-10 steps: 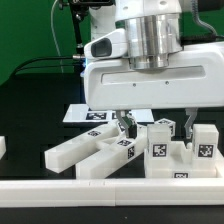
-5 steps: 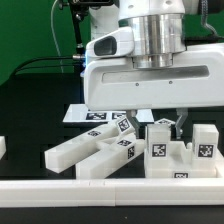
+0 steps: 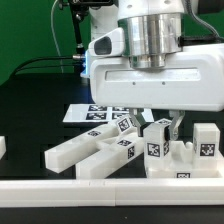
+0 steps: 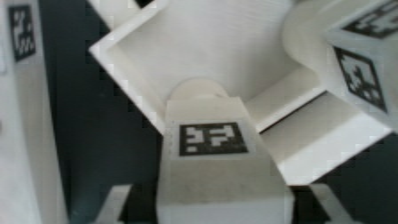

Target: Assemble chair

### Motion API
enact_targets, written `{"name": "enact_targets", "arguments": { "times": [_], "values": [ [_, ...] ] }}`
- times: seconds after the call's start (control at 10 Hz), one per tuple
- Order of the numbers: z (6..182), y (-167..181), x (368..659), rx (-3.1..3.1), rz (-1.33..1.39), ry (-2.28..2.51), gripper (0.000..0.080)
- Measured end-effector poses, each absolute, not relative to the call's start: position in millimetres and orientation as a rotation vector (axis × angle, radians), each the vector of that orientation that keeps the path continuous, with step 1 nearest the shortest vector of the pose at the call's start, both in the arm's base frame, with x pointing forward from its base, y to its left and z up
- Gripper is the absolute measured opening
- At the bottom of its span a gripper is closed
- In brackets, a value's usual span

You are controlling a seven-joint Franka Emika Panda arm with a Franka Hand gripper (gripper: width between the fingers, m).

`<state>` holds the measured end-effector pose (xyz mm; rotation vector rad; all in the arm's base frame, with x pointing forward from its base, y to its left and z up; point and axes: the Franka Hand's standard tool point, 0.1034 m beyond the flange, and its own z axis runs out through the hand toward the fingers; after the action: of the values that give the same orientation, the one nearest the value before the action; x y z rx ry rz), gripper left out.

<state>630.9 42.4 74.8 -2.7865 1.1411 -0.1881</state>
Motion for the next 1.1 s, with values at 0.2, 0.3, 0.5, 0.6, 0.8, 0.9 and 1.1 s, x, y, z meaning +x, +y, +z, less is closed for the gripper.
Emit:
{"name": "enact_targets", "arguments": {
  "times": [0.2,0.3,0.5,0.6,0.8,0.9,1.1],
  "values": [
    [78.2,40.5,639.1,-2.654,-0.180,1.368,0.0285],
    [77.7,40.3,640.0,-2.559,-0.165,1.515,0.0285],
    [78.2,42.1,640.4,-2.359,-0.136,1.783,0.0285],
    [78.8,42.4,640.7,-2.256,-0.122,1.901,0.0285],
    [79.7,43.8,641.8,-2.079,-0.095,2.075,0.0285],
    [80.2,44.9,642.6,-2.028,-0.089,2.121,0.0285],
    [79.1,46.3,642.1,-1.864,-0.062,2.265,0.0285]
  ]
}}
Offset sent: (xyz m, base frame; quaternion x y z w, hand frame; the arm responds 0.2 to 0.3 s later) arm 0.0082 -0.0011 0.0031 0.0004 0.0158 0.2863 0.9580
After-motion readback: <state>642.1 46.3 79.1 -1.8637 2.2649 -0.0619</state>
